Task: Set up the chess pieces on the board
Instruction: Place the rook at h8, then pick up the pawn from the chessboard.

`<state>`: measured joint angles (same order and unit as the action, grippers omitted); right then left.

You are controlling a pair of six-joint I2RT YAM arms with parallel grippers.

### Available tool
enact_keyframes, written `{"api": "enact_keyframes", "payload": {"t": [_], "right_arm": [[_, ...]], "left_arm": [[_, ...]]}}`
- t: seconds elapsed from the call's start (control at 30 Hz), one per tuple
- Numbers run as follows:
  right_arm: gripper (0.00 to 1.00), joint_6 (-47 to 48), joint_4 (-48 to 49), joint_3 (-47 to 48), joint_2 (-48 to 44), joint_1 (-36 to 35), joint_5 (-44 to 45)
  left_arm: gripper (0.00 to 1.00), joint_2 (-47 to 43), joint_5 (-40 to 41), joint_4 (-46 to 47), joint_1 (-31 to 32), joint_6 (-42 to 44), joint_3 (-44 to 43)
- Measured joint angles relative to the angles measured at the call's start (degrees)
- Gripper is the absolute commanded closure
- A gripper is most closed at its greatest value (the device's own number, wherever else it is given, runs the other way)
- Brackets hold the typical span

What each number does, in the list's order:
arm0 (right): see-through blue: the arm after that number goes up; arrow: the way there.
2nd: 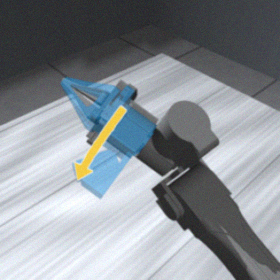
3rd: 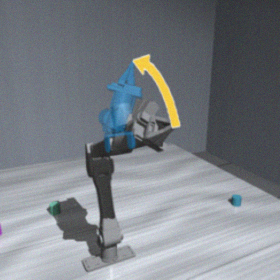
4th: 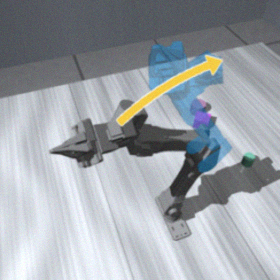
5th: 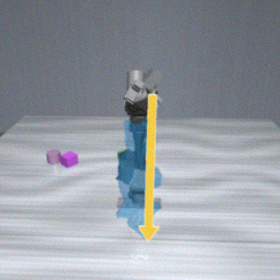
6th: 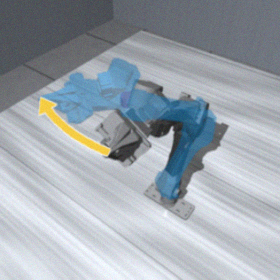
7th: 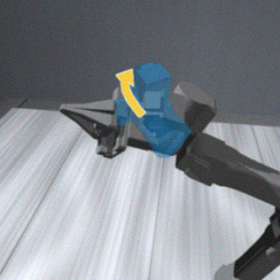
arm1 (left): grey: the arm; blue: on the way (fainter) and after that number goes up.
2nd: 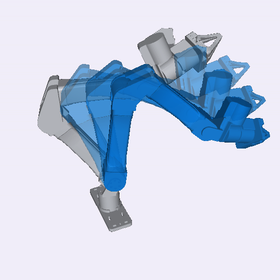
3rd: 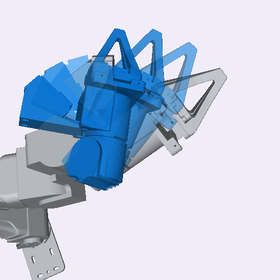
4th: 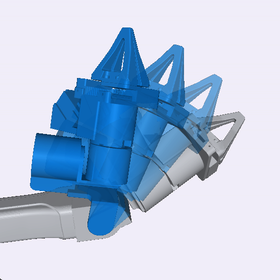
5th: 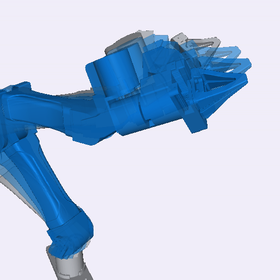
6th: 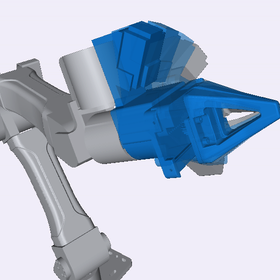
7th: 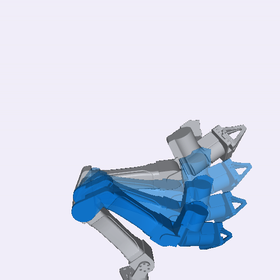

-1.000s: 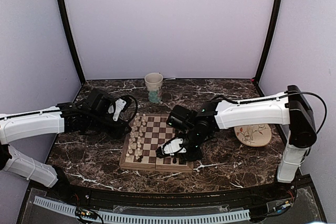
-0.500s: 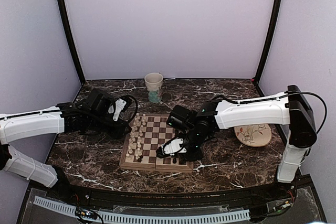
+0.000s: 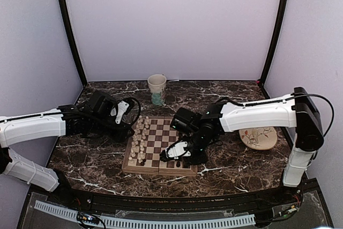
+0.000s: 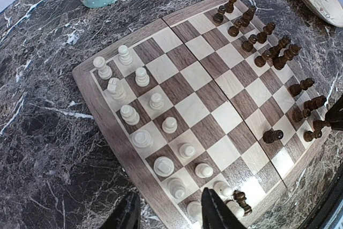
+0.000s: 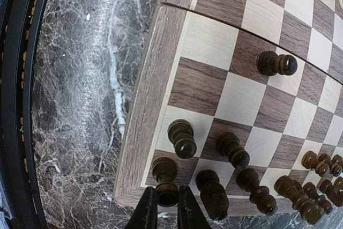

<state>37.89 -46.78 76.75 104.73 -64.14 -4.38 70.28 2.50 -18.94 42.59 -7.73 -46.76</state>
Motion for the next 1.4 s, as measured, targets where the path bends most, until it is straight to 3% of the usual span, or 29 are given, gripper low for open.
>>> {"api": "enact_keyframes", "payload": {"t": [0.43, 0.77, 1.4], "right_arm": [[0.76, -0.1, -1.7, 0.5, -0.2, 0.0, -0.2], [0.72, -0.7, -5.6, 12.2, 0.5, 0.9, -4.6], [0.69, -3.7, -5.2, 23.2, 16.1, 1.7, -2.0]], "left_arm": [[0.59, 0.3, -0.1, 0.0, 0.0, 0.0, 0.0], [0.59, 0.3, 0.0, 0.0, 0.0, 0.0, 0.0], [0.58, -2.9, 1.6, 0.0, -0.3, -0.3, 0.4]]}}
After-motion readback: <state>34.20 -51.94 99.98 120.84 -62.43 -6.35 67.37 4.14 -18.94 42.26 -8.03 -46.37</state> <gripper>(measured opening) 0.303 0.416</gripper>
